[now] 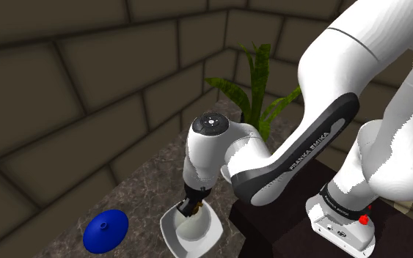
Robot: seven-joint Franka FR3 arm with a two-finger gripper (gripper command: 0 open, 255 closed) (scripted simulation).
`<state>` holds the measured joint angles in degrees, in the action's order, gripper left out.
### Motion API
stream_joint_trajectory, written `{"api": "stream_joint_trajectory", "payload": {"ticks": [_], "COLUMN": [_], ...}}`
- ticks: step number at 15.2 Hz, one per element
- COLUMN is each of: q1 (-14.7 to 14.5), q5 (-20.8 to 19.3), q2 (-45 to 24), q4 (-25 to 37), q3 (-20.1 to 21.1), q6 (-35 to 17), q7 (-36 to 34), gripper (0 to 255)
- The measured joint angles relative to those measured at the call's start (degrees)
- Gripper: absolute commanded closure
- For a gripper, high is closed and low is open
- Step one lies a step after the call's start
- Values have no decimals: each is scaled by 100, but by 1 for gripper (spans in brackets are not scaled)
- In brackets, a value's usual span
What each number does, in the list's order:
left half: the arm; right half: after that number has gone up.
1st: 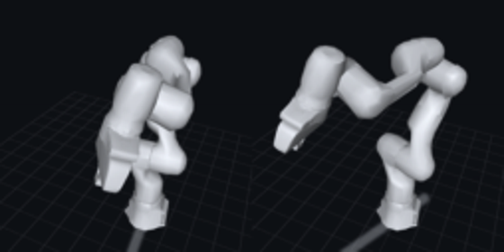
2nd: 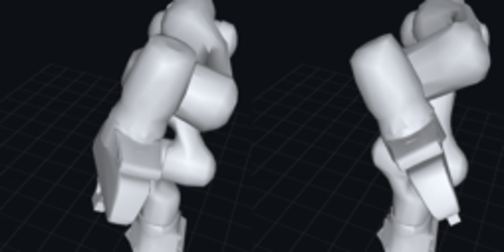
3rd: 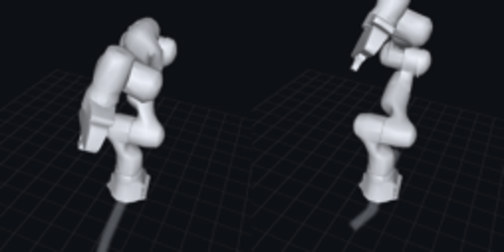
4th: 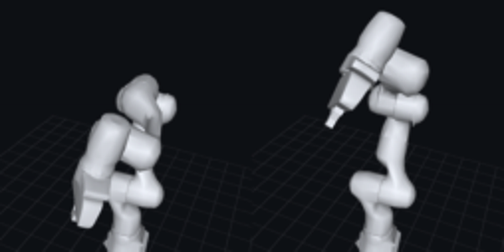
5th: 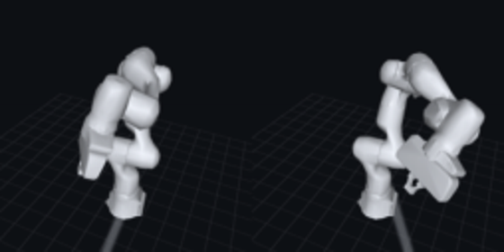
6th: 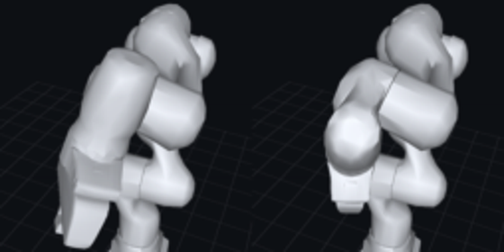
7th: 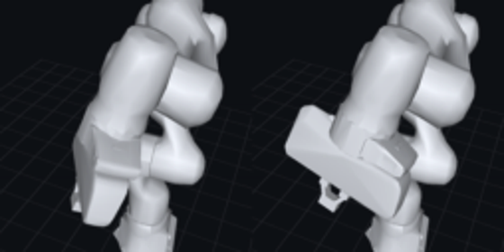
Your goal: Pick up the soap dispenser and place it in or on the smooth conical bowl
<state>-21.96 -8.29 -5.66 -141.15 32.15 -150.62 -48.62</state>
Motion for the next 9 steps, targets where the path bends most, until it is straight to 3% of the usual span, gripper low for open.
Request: {"api": "stream_joint_trajectory", "payload": {"ticks": [7,8,9], "q1": [-26,-26,-26], "q5": [-150,-151,-151], "q2": [-120,-121,-120], "q4": [-6,-6,-6], "q3": [-39,-39,-39], "q6": [-104,-105,-106], "q7": [-114,-115,-115], "gripper": [255,0,0]}}
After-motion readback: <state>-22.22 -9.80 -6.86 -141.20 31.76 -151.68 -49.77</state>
